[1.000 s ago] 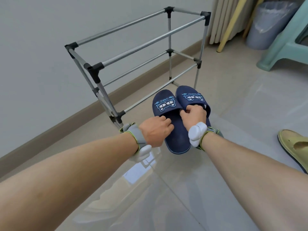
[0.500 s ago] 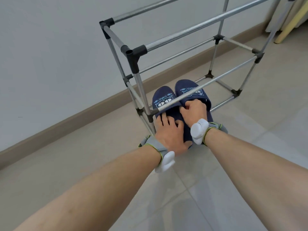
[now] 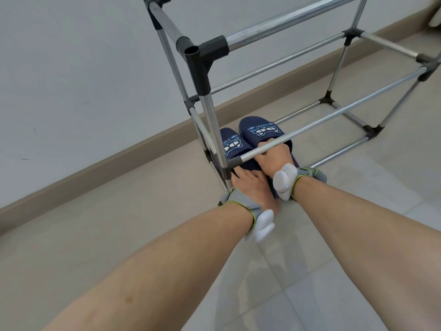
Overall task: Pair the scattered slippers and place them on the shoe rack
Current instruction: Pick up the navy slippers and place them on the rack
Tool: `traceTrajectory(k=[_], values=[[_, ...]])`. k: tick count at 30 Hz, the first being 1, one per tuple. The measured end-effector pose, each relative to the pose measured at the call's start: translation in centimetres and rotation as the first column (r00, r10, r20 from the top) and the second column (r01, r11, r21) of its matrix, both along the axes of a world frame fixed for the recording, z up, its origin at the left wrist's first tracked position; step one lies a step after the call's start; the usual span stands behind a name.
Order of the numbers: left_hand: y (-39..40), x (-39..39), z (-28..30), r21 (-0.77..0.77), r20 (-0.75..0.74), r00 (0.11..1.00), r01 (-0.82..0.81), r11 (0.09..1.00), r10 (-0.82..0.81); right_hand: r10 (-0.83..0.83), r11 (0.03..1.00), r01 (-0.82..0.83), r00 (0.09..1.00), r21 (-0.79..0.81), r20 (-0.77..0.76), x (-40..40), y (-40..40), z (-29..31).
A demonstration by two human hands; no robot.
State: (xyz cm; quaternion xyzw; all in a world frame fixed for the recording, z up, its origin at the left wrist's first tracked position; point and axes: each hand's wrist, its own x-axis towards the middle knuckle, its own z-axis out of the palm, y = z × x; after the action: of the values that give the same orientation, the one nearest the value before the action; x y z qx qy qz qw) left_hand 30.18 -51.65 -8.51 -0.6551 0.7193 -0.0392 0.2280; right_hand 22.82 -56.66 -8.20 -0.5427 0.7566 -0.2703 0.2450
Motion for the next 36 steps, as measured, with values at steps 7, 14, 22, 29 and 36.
traceTrajectory(k=[7, 14, 22, 29, 36], values=[[0.1, -1.1, 0.5, 0.088, 0.017, 0.996, -0.094, 0.992, 0.093, 0.020, 0.998, -0.017, 0.999, -0.066, 0.041, -0.5, 2.8, -0.3], [1.2, -0.3, 2.1, 0.088, -0.018, 0.998, -0.053, 0.995, 0.055, -0.052, 0.992, 0.094, 0.919, 0.089, -0.391, -2.1, 6.5, -1.3], [1.8, 0.0, 1.4, 0.106, -0.019, 0.998, -0.055, 0.993, 0.058, 0.114, 0.980, -0.046, 0.929, 0.196, -0.353, -3.3, 8.2, -1.5], [1.3, -0.3, 1.8, 0.139, 0.036, 0.999, -0.025, 0.990, 0.020, 0.173, 0.962, -0.098, 0.942, 0.254, -0.289, -3.9, 8.7, -1.2], [2.3, -0.8, 5.6, -0.030, -0.147, 0.941, 0.305, 0.952, -0.306, -0.025, 0.997, 0.035, 0.988, 0.063, -0.154, -3.8, 10.2, 1.4]])
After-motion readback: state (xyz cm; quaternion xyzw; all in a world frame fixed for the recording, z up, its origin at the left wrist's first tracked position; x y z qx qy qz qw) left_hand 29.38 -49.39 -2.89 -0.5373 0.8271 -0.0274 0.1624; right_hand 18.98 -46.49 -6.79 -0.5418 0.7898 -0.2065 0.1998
